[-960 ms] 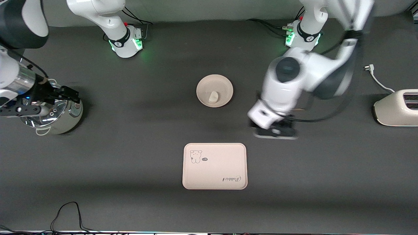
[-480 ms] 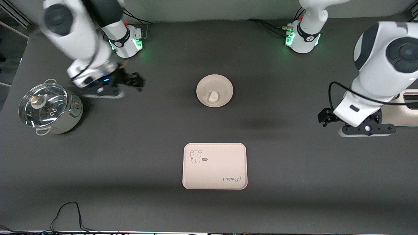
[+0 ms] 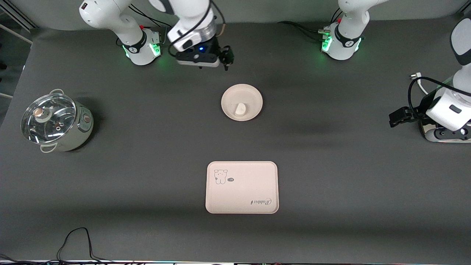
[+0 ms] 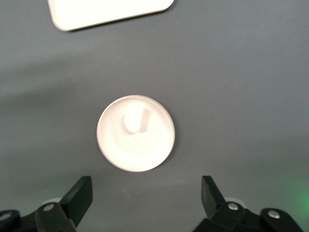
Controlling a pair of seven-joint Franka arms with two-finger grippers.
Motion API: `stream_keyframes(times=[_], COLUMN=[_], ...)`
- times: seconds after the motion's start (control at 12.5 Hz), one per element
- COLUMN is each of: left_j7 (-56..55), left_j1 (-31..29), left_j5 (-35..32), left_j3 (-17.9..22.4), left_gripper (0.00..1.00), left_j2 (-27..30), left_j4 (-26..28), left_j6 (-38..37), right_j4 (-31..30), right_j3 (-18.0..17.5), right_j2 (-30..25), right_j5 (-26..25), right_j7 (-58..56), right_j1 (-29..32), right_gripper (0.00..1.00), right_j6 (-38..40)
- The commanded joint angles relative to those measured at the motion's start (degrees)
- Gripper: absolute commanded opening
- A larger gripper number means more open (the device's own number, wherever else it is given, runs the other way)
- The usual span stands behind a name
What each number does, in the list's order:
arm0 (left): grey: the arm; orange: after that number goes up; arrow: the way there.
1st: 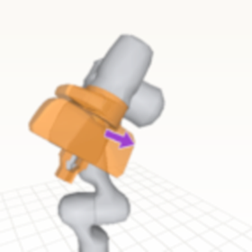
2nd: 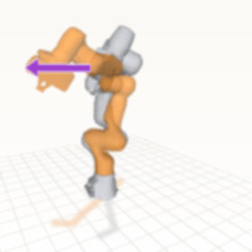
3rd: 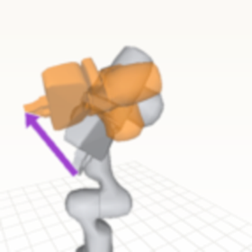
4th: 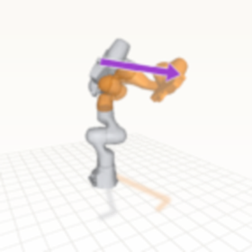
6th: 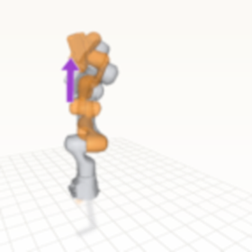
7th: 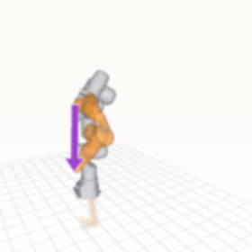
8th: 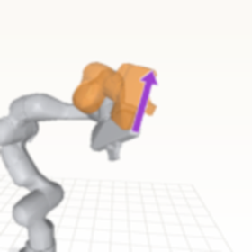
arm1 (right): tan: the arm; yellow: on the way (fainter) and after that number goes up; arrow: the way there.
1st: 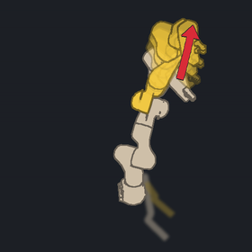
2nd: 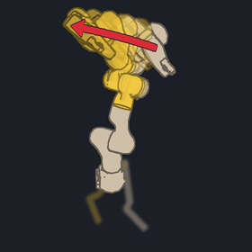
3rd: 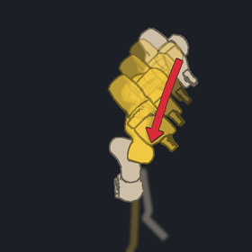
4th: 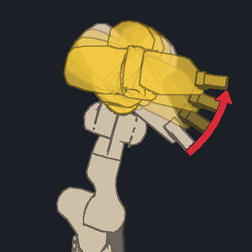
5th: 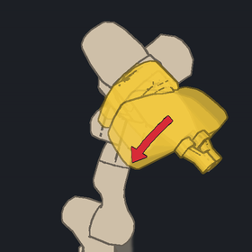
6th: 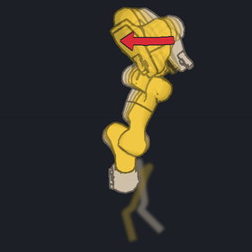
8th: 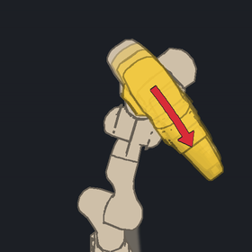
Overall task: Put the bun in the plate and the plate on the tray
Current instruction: 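Lower the right gripper to the plate rim and grip it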
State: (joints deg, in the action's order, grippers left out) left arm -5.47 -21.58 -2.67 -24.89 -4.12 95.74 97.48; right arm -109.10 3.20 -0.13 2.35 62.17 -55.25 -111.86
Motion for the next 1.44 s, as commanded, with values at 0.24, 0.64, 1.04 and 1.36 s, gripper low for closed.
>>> stream_keyframes(times=[0.24, 0.64, 1.04, 1.36], left_j7=[4.3, 4.3, 3.3, 4.1], left_j1=[7.6, 24.0, 23.9, 24.0], left_j5=[1.1, 0.9, 0.8, 0.0], left_j3=[9.4, 25.7, 25.8, 25.8], left_gripper=[1.00, 1.00, 1.00, 1.00], left_j2=[2.9, 2.4, 2.0, 2.0], left_j4=[2.3, 1.6, 1.1, 0.6], left_j6=[-1.0, -1.2, -1.0, -1.2], right_j4=[-9.1, -26.1, -30.6, -30.8], right_j3=[1.1, 0.6, -0.4, -1.2], right_j2=[-0.9, 3.5, 15.9, 20.4], right_j5=[8.8, 14.5, 17.1, 17.1], right_j7=[-14.0, -19.3, -19.2, -18.3], right_j1=[3.9, 2.7, -1.7, -2.7], right_gripper=[1.00, 1.00, 1.00, 1.00], right_j6=[-7.1, -35.5, -58.5, -64.1])
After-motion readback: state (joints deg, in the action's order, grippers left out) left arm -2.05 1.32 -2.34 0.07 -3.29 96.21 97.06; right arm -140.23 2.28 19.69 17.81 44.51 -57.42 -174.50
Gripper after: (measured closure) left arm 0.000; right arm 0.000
